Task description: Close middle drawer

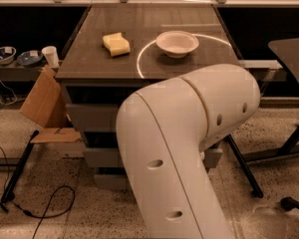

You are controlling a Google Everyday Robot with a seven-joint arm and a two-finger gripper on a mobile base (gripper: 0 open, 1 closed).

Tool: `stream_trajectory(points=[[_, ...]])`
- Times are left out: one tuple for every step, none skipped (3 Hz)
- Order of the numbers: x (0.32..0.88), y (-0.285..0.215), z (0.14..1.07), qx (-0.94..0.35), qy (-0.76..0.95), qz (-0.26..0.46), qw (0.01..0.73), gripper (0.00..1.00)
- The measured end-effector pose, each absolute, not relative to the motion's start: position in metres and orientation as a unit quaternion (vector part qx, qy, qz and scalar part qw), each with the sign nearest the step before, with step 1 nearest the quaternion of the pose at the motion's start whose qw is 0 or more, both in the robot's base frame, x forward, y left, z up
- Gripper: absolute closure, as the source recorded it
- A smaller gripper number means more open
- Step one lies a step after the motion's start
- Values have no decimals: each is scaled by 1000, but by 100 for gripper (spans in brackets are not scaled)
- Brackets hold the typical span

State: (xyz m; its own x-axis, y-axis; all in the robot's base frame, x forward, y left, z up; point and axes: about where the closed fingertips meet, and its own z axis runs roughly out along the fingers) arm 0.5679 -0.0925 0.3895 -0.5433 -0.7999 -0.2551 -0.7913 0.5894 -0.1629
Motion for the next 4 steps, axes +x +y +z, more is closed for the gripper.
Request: stream_trajectory(points=[[578, -97, 389, -450, 879, -24, 156, 0], [587, -100, 388, -452, 877, -26, 163, 0], [599, -101, 385, -457, 871, -19, 182, 0], [598, -102, 386, -456, 871, -18, 183, 0]])
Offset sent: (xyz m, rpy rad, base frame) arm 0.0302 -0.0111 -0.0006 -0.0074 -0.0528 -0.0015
